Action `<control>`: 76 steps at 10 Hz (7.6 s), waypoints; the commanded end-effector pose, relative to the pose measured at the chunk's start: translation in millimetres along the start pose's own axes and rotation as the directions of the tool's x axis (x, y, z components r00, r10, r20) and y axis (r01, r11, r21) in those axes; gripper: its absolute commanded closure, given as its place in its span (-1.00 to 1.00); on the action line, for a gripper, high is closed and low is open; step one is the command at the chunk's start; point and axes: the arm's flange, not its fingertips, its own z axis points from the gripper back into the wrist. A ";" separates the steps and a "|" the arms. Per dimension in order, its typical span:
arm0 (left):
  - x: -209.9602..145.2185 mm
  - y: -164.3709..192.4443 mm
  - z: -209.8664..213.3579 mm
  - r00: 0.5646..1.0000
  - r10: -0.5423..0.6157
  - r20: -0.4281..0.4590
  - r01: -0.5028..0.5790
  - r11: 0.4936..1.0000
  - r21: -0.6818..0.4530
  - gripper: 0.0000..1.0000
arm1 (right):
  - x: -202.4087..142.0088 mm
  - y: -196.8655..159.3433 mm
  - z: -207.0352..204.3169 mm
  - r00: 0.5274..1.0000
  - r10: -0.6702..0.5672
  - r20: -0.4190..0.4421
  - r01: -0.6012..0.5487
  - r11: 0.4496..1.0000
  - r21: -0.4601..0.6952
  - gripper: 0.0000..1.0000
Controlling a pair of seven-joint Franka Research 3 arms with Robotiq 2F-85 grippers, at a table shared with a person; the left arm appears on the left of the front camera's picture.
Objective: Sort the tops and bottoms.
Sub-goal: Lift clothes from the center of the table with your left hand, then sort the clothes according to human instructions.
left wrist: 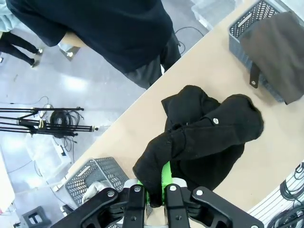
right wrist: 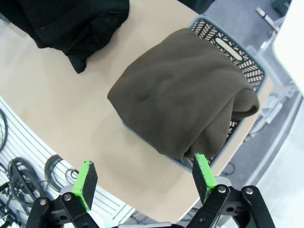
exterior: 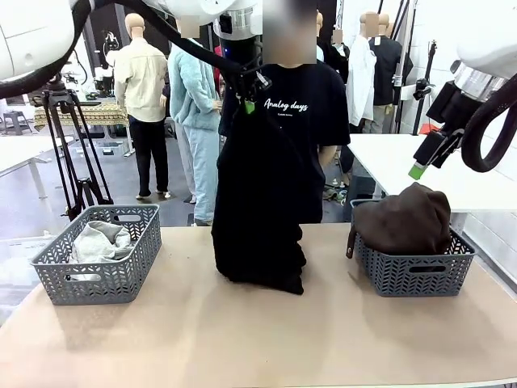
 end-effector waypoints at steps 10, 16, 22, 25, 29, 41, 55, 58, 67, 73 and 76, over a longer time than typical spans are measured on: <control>-0.3 0.7 4.3 1.000 0.002 0.005 -0.002 1.000 0.000 1.00 | -1.1 0.8 -0.7 1.000 -0.004 -0.013 0.004 1.000 -0.010 -1.00; -0.3 0.7 4.3 1.000 0.002 0.005 -0.002 1.000 0.000 1.00 | -1.1 0.8 -0.7 1.000 -0.004 -0.013 0.004 1.000 -0.010 -1.00; -0.3 0.7 4.3 1.000 0.002 0.005 -0.002 1.000 0.000 1.00 | -1.1 0.8 -0.7 1.000 -0.004 -0.013 0.004 1.000 -0.010 -1.00; -0.3 0.7 4.3 1.000 0.002 0.005 -0.002 1.000 0.000 1.00 | -1.1 0.8 -0.7 1.000 -0.004 -0.013 0.004 1.000 -0.010 -1.00; -0.3 0.7 4.3 1.000 0.002 0.005 -0.002 1.000 0.000 1.00 | -1.1 0.8 -0.7 1.000 -0.004 -0.013 0.004 1.000 -0.010 -1.00; -0.3 0.7 4.3 1.000 0.002 0.005 -0.002 1.000 0.000 1.00 | -1.1 0.8 -0.7 1.000 -0.004 -0.013 0.004 1.000 -0.010 -1.00; -0.3 0.7 4.3 1.000 0.002 0.005 -0.002 1.000 0.000 1.00 | -1.1 0.8 -0.7 1.000 -0.004 -0.013 0.004 1.000 -0.010 -1.00; -7.7 3.5 11.3 1.000 -0.004 0.020 0.004 1.000 0.011 1.00 | -1.1 0.8 -0.7 1.000 -0.004 -0.013 0.004 1.000 -0.010 -1.00; -94.7 133.1 104.3 0.980 0.195 0.035 -0.195 0.928 0.318 1.00 | -1.1 0.8 -0.7 1.000 -0.004 -0.013 0.004 1.000 -0.010 -1.00; -112.4 175.0 103.7 0.966 0.256 0.025 -0.250 0.912 0.326 1.00 | -1.1 0.8 -0.7 1.000 -0.004 -0.013 0.004 1.000 -0.010 -1.00; -113.0 174.1 99.6 0.963 0.268 0.021 -0.260 0.909 0.326 1.00 | -1.1 0.8 -0.7 1.000 -0.004 -0.013 0.004 1.000 -0.010 -1.00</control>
